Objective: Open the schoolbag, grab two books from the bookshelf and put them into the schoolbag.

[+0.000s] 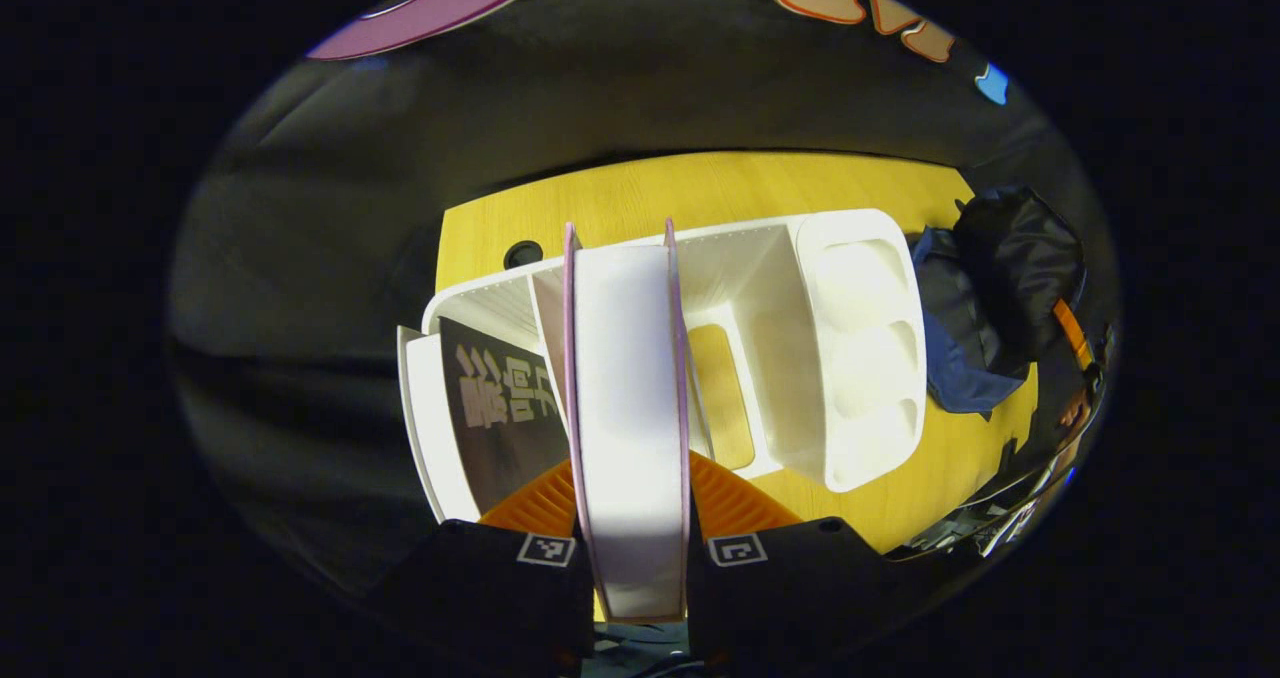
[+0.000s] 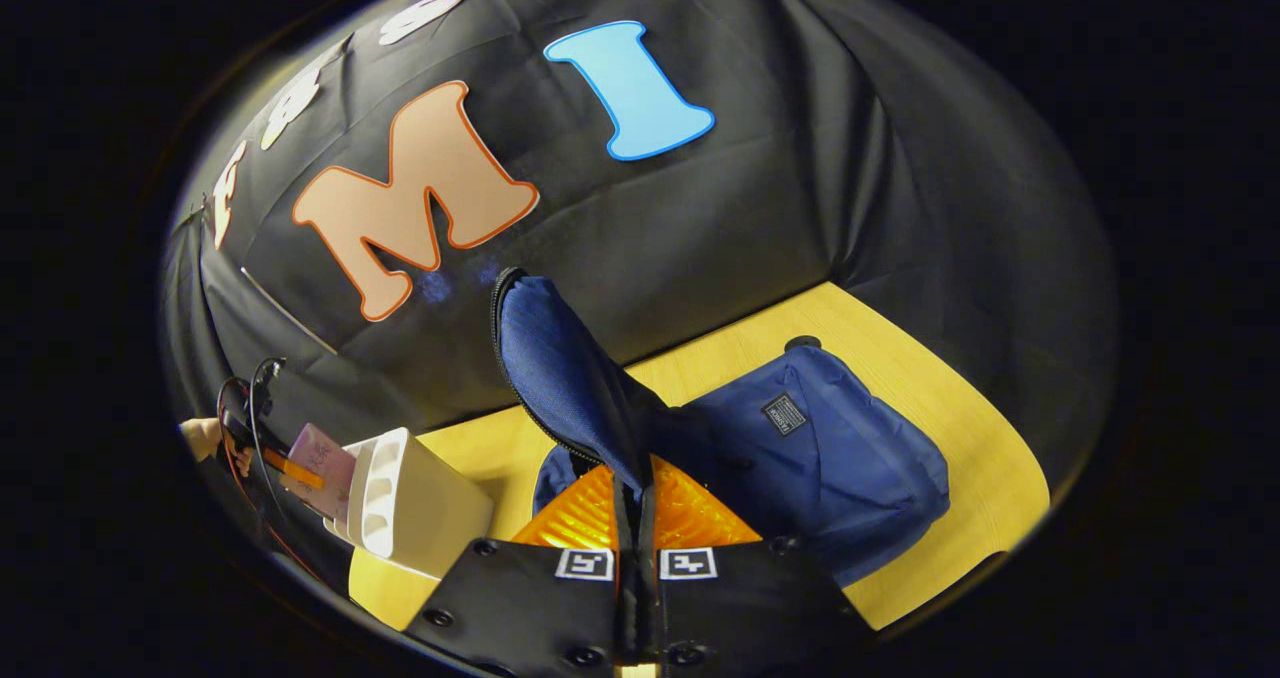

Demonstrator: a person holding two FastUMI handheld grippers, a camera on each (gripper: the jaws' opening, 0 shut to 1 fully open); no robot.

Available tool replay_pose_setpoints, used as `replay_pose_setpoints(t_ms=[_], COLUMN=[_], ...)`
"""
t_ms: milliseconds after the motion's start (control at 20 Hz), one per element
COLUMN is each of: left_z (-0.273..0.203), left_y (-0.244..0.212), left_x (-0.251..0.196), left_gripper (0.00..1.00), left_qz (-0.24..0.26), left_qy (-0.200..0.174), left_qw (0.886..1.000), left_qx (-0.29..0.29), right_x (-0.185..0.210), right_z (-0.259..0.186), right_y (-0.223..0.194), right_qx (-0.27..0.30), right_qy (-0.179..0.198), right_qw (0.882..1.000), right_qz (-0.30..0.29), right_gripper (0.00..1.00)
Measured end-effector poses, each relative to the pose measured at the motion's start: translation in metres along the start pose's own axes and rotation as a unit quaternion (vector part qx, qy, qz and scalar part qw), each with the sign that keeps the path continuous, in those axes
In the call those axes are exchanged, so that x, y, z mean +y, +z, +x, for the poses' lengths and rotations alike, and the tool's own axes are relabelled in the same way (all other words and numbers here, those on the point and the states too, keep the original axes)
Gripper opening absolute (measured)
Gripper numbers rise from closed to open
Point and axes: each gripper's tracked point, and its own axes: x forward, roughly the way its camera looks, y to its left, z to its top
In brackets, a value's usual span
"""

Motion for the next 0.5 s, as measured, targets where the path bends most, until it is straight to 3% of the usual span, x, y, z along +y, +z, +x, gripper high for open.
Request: replay_pose_setpoints(t_ms=[300,500], left_z=[-0.049,-0.083], left_y=[0.014,0.025], left_x=[0.007,0.013], left_gripper=[0.33,0.32], left_qz=[-0.045,-0.077], left_qy=[-0.025,-0.054], left_qw=[0.997,0.988], left_qx=[-0.065,-0.119], right_x=[0.000,0.001], right_z=[-0.001,-0.002], right_y=[0.001,0.002], right_qx=[0.000,-0.001], right_qy=[-0.002,-0.002], right_qw=[1.000,1.000], right_qz=[-0.001,0.000], right_gripper=[0.03,0.01])
